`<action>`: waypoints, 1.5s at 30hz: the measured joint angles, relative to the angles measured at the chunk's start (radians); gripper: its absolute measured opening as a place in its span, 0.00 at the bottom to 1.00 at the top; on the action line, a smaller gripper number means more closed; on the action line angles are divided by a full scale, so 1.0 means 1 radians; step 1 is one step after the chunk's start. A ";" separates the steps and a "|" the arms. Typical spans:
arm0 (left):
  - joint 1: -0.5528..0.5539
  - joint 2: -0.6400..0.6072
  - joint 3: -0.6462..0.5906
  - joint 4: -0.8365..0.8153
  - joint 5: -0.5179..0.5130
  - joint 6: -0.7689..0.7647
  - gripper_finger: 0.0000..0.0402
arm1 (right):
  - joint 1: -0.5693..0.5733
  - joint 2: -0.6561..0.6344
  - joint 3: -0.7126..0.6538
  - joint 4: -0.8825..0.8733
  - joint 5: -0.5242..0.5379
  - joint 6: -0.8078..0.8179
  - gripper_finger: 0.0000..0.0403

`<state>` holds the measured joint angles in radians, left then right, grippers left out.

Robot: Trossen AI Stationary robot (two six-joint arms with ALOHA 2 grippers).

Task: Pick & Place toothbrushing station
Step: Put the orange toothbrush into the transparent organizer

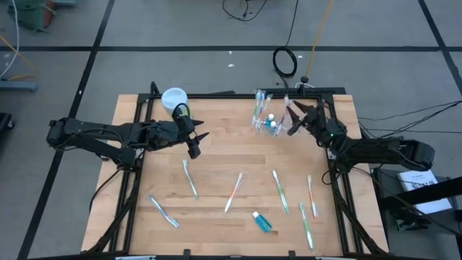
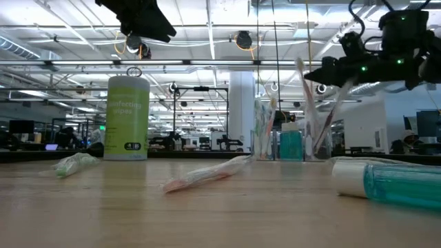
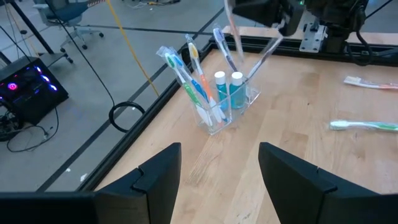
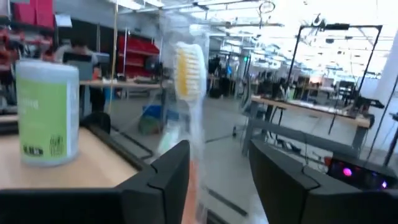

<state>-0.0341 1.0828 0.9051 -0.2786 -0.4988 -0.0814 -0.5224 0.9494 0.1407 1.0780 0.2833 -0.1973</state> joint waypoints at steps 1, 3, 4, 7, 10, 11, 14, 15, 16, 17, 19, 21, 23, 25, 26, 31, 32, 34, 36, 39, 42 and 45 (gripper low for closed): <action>0.000 0.000 0.000 0.001 0.000 0.000 0.54 | 0.000 -0.005 0.014 -0.020 -0.009 0.001 0.40; 0.000 0.000 0.000 0.005 0.000 0.000 0.54 | 0.000 -0.012 0.052 -0.113 -0.033 0.001 0.40; 0.000 0.000 0.000 0.008 0.000 0.000 0.54 | 0.000 -0.013 0.074 -0.175 -0.048 0.002 0.40; 0.000 0.000 0.000 0.019 0.000 0.000 0.54 | 0.000 -0.013 0.139 -0.346 -0.047 0.000 0.40; 0.000 0.000 0.000 0.019 0.000 0.000 0.54 | 0.002 -0.014 0.188 -0.401 -0.048 -0.025 0.40; 0.000 0.000 0.000 0.019 0.000 0.000 0.54 | 0.006 -0.016 0.206 -0.400 -0.048 -0.030 0.40; 0.000 0.000 0.000 0.019 0.000 0.001 0.54 | 0.018 -0.040 0.261 -0.434 -0.049 -0.020 0.40; 0.000 0.000 0.000 0.019 0.001 0.004 0.54 | 0.022 -0.051 0.276 -0.467 -0.047 -0.012 0.40; 0.000 0.000 0.000 0.019 0.000 0.009 0.54 | 0.027 -0.064 0.290 -0.509 -0.045 -0.004 0.39; 0.000 0.000 0.000 0.019 0.001 0.009 0.54 | 0.034 -0.075 0.303 -0.550 -0.044 0.002 0.39; 0.000 0.000 0.000 0.018 0.001 0.008 0.54 | 0.059 -0.104 0.324 -0.637 -0.044 0.019 0.38; 0.000 0.000 0.000 0.018 0.001 0.008 0.54 | 0.096 -0.135 0.350 -0.726 -0.046 0.033 0.37; 0.000 0.004 0.001 0.019 0.001 0.008 0.54 | 0.141 -0.167 0.372 -0.839 -0.048 0.035 0.36; 0.000 0.008 0.001 0.014 0.001 0.008 0.54 | 0.193 -0.195 0.380 -0.932 -0.049 0.032 0.36; 0.000 0.008 0.001 0.011 0.002 0.008 0.54 | 0.223 -0.209 0.381 -0.959 -0.050 0.030 0.36; 0.000 0.019 0.001 0.012 0.002 0.007 0.54 | 0.367 -0.283 0.384 -1.065 -0.201 0.046 0.35; 0.000 0.019 0.001 0.010 0.003 0.007 0.54 | 0.389 -0.293 0.384 -1.109 -0.228 0.056 0.34; -0.001 0.017 0.001 0.015 0.002 0.006 0.54 | 0.421 -0.308 0.384 -1.223 -0.214 0.102 0.32; -0.001 0.017 0.001 0.015 0.002 0.002 0.54 | 0.439 -0.308 0.384 -1.331 -0.106 0.223 0.29; -0.001 0.018 0.001 0.013 0.003 -0.006 0.54 | 0.456 -0.302 0.384 -1.484 -0.024 0.374 0.26; 0.000 0.017 0.001 0.015 0.003 -0.006 0.54 | 0.467 -0.302 0.384 -1.568 -0.097 0.440 0.25; 0.000 0.017 0.001 0.022 0.003 0.000 0.54 | 0.466 -0.302 0.384 -1.638 -0.093 0.517 0.26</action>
<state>-0.0345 1.1000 0.9062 -0.2565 -0.4961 -0.0813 -0.0563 0.6476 0.5243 -0.5598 0.1906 0.3196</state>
